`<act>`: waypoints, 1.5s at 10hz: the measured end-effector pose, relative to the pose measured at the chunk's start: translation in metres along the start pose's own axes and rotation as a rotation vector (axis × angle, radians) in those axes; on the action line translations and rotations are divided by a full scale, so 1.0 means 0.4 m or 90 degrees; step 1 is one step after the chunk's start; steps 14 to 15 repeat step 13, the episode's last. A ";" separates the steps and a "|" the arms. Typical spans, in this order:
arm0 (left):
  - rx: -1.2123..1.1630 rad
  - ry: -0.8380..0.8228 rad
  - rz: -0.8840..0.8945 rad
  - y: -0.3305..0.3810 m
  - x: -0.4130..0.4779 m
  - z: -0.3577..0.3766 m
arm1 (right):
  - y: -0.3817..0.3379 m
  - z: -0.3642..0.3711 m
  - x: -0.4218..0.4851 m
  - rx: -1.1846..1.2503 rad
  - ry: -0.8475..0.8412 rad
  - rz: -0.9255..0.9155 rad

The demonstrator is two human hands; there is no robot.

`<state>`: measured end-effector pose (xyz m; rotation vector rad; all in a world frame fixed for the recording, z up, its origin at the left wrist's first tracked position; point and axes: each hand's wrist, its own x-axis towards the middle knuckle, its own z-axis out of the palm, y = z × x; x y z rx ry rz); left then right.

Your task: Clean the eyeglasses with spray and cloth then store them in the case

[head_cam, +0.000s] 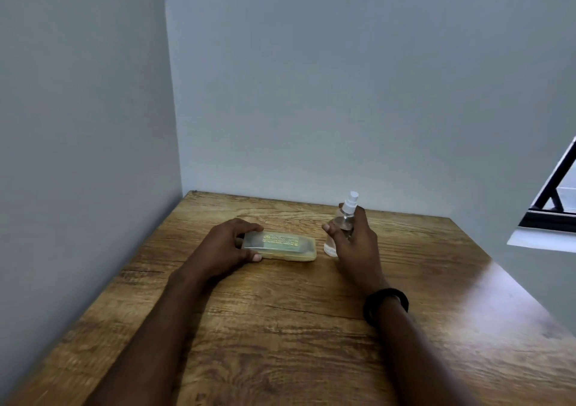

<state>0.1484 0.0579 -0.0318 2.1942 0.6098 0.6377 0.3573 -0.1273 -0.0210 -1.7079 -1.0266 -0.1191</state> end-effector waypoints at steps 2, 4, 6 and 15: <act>-0.007 0.004 -0.001 0.002 -0.006 -0.004 | -0.010 0.012 -0.003 0.024 -0.003 -0.012; -0.022 0.006 0.002 0.008 -0.006 0.001 | 0.003 0.026 -0.016 0.000 -0.053 -0.013; -0.022 0.001 0.011 0.015 -0.007 0.005 | 0.006 0.028 -0.017 0.001 -0.046 -0.016; -0.009 0.059 -0.006 0.044 -0.018 0.005 | 0.002 0.030 -0.026 0.039 0.015 0.003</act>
